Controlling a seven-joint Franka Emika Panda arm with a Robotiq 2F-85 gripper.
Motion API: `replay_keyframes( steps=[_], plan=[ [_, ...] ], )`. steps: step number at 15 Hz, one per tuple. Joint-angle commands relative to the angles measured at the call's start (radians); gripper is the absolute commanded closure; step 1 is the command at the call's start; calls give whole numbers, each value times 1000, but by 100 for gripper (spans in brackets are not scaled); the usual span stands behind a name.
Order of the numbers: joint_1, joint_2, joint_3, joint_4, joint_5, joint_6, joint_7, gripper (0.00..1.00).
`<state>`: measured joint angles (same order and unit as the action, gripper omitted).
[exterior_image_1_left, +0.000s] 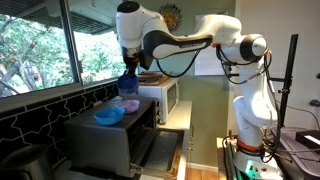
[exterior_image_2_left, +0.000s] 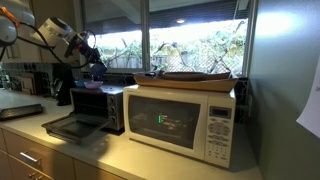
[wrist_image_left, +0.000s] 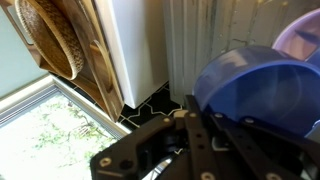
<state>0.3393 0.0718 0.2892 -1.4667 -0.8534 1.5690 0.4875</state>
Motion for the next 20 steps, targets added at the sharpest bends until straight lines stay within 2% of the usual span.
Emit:
replay_keyframes(
  steps=[1, 12, 20],
  plan=[
    [-1, 1, -1, 7, -4, 2, 2, 99],
    [-18, 6, -12, 52, 78, -17, -14, 99],
    [2, 17, 1, 99, 109, -40, -21, 99]
  ],
)
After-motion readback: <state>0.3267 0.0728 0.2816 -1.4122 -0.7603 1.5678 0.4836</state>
